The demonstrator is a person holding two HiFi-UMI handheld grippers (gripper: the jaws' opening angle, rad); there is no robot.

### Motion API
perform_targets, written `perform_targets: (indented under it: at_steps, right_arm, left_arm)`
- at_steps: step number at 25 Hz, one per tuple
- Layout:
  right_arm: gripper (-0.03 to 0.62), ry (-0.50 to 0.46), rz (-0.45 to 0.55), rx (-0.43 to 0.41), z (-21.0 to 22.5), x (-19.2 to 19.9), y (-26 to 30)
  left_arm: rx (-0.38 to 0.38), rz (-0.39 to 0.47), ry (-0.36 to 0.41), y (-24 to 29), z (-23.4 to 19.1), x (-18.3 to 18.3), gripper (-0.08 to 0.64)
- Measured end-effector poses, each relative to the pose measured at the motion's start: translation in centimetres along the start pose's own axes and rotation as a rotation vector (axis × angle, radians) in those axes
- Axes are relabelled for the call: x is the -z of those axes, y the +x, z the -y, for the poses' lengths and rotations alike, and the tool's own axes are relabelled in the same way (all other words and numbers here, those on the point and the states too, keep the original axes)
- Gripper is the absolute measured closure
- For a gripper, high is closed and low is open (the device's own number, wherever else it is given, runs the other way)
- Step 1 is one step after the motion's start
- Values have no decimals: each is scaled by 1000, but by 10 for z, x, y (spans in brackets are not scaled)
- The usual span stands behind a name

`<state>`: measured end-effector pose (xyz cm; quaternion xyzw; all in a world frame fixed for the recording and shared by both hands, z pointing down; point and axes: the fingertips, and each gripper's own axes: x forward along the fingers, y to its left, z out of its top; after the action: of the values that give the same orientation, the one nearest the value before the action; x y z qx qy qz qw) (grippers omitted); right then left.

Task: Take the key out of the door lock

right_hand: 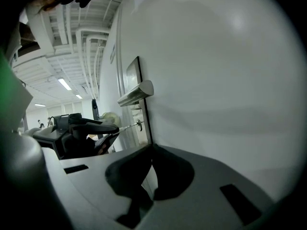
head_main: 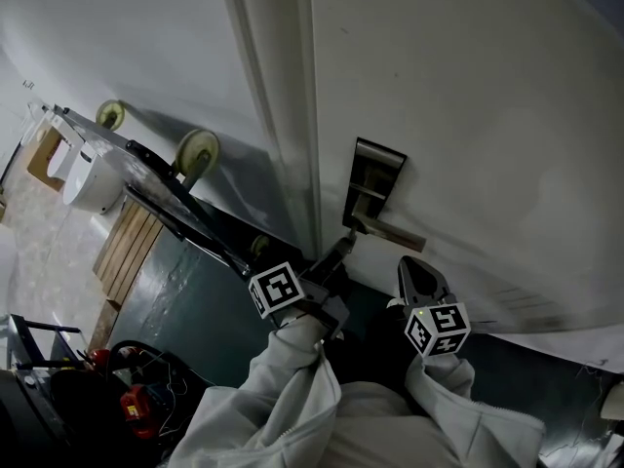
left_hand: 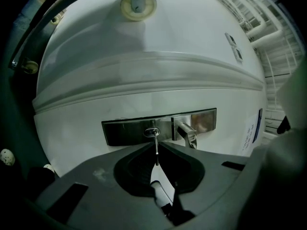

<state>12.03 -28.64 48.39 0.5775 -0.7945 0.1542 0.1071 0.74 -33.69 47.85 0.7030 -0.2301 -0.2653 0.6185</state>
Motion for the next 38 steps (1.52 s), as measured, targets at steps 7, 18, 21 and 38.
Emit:
perform_targets:
  at_steps: [7, 18, 21, 38]
  right_arm:
    - [540, -4, 5, -2, -5, -1, 0]
    - [540, -13, -4, -22, -14, 0, 5]
    - [540, -12, -8, -26, -17, 2, 4]
    - [540, -33, -28, -64, -34, 17, -1]
  left_arm:
    - [-52, -7, 15, -13, -13, -2, 534]
    - [-114, -14, 146, -36, -21, -10, 533]
    - [-136, -22, 199, -42, -24, -11, 532]
    - [-314, -120, 818, -80, -20, -14, 532]
